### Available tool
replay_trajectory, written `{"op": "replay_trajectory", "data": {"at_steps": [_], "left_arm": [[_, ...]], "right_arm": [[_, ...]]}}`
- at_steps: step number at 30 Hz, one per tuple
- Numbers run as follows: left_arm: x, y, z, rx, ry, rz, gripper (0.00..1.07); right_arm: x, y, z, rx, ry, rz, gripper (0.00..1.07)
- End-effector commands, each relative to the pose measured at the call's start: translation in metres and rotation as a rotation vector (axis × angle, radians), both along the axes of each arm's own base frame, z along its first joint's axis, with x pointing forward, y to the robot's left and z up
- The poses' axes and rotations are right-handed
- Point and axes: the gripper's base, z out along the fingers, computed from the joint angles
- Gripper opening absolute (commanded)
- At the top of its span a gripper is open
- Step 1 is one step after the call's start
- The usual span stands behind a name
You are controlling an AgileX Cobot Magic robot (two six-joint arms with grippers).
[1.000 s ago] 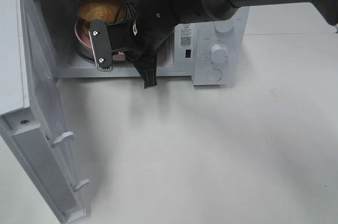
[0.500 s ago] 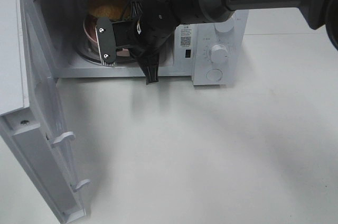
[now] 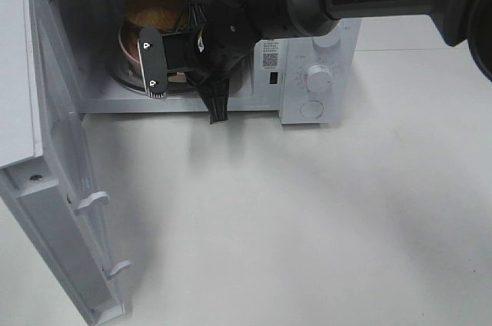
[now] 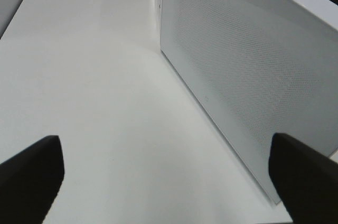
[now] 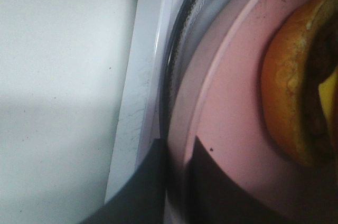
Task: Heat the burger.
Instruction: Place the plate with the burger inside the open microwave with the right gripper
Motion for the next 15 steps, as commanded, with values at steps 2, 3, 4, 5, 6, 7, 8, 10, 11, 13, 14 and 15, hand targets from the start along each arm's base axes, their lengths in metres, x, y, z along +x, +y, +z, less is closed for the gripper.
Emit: {"op": "replay_trajectory", "data": {"at_steps": [2, 3, 4, 5, 6, 7, 8, 10, 11, 13, 14, 15], "left_arm": [[-0.0030, 0.0000, -0.0007, -0.001, -0.015, -0.007, 0.98], [-0.0030, 0.0000, -0.0007, -0.001, -0.015, -0.007, 0.98], [-0.0030, 0.0000, -0.0007, -0.001, -0.015, -0.007, 0.98], [-0.0030, 0.0000, -0.0007, -0.001, -0.015, -0.007, 0.98], [-0.0030, 0.0000, -0.0007, -0.001, -0.015, -0.007, 0.98], [-0.0030, 0.0000, -0.0007, -0.001, -0.015, -0.007, 0.98], [-0.0030, 0.0000, -0.0007, -0.001, -0.015, -0.007, 0.98], [-0.0030, 0.0000, -0.0007, -0.001, -0.015, -0.007, 0.98], [-0.0030, 0.0000, -0.0007, -0.001, -0.015, -0.007, 0.98], [-0.0030, 0.0000, -0.0007, -0.001, -0.015, -0.007, 0.98], [-0.0030, 0.0000, -0.0007, -0.001, -0.015, -0.007, 0.98], [-0.0030, 0.0000, -0.0007, -0.001, -0.015, -0.007, 0.98]], "right_arm": [[0.0038, 0.0056, 0.0178, 0.066, -0.082, 0.029, 0.04], [0.0038, 0.0056, 0.0178, 0.066, -0.082, 0.029, 0.04], [0.0038, 0.0056, 0.0178, 0.066, -0.082, 0.029, 0.04], [0.0028, 0.0068, 0.0178, 0.066, -0.082, 0.032, 0.04], [0.0012, 0.0089, 0.0178, 0.066, -0.082, 0.037, 0.04], [0.0012, 0.0089, 0.0178, 0.066, -0.082, 0.037, 0.04], [0.0002, 0.0101, 0.0179, 0.067, -0.083, 0.041, 0.04], [-0.0014, 0.0124, 0.0182, 0.072, -0.084, 0.045, 0.05], [-0.0016, 0.0130, 0.0166, 0.074, -0.080, 0.044, 0.05], [-0.0020, 0.0137, 0.0151, 0.081, -0.071, 0.040, 0.06], [-0.0021, 0.0139, 0.0152, 0.087, -0.069, 0.037, 0.07], [-0.0021, 0.0139, 0.0152, 0.087, -0.069, 0.037, 0.07]]}}
